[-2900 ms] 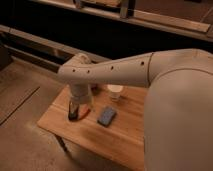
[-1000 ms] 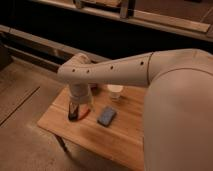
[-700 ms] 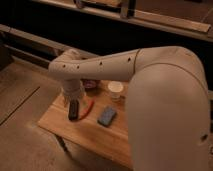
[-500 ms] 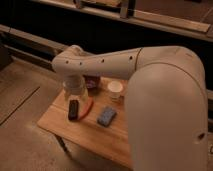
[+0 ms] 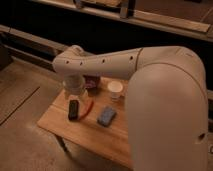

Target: Place the eraser in the ceramic cup

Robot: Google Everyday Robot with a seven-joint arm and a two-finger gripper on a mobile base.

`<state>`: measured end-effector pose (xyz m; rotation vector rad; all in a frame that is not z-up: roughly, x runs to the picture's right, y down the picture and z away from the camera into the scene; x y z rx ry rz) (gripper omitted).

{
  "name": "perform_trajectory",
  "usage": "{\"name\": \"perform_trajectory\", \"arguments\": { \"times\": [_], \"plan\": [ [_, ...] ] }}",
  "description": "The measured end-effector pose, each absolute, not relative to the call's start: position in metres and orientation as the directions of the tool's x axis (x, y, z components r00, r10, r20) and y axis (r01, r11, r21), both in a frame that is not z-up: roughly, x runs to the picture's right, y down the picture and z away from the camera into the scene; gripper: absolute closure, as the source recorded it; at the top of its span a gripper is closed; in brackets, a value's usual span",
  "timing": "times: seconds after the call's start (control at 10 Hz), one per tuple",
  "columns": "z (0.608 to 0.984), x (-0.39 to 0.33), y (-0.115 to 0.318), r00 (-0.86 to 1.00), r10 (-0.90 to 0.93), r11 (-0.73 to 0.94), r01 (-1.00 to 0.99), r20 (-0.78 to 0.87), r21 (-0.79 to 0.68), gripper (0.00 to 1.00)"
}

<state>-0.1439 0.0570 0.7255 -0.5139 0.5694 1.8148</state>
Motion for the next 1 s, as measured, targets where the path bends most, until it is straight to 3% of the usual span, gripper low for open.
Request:
{"name": "perform_trajectory", "arguments": {
  "times": [0.3,0.7,1.0],
  "plan": [
    [0.725,-0.139,0.055,-0.266,0.763,-0.243,-0.962,-0.59,0.12,0.35],
    [0.749,-0.139,0.05,0.026,0.811,0.049,-0.998,-0.584,0.025,0.35],
    [0.766,-0.161,0.035,0.091,0.825,0.073,-0.996,-0.558,-0.055,0.35]
  ]
}}
